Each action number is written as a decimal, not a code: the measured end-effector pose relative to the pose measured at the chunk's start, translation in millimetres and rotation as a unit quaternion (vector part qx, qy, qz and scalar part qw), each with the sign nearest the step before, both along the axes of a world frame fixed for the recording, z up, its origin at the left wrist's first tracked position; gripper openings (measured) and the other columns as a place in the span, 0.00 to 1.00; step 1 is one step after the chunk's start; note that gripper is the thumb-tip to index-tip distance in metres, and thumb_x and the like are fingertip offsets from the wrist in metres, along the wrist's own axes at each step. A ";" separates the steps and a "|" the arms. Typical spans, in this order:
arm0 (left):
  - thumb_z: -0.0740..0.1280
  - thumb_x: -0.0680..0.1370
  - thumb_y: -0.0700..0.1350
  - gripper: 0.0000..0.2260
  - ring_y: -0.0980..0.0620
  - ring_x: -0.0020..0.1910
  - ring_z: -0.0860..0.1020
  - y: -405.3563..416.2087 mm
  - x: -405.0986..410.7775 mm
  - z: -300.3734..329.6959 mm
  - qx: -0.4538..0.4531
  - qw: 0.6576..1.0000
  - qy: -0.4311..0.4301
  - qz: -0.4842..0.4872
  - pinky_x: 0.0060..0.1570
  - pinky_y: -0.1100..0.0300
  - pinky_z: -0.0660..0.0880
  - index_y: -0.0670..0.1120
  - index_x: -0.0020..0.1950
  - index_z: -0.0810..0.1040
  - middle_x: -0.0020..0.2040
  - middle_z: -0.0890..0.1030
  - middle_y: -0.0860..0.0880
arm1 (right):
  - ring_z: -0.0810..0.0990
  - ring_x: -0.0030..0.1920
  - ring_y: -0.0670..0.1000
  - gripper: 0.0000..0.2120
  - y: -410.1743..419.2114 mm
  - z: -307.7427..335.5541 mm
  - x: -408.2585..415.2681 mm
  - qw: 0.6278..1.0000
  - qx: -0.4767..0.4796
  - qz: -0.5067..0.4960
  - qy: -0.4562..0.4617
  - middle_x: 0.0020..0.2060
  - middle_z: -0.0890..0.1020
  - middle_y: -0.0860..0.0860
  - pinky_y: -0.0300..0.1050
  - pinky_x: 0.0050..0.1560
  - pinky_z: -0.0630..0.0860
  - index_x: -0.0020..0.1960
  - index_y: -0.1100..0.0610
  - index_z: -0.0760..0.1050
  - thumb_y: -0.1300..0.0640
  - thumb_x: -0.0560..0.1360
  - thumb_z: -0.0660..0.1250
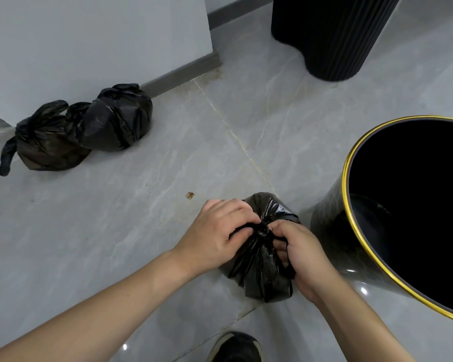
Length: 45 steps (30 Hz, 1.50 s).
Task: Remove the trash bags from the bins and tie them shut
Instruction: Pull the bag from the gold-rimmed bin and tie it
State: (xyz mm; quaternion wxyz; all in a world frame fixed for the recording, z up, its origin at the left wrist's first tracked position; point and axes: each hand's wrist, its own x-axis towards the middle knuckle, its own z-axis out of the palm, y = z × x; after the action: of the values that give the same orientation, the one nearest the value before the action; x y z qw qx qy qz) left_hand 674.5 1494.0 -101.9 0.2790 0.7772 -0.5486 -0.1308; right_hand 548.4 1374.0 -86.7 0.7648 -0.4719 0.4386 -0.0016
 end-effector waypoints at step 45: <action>0.65 0.79 0.50 0.18 0.56 0.60 0.78 6.1 2.4 -23.0 0.034 0.785 0.531 0.316 0.64 0.55 0.73 0.55 0.69 0.71 0.62 0.79 0.52 | 0.61 0.73 0.50 0.27 21.7 -33.7 18.9 0.942 -0.316 -0.018 0.110 0.74 0.63 0.48 0.50 0.71 0.61 0.75 0.48 0.59 0.45 0.79 0.58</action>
State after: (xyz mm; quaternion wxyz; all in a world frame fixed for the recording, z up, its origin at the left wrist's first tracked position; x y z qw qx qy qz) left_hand 676.9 1500.1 -124.9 0.5253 0.7237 -0.0325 -0.4463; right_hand 567.3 1395.7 -120.4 0.5229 -0.6788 0.5053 -0.1021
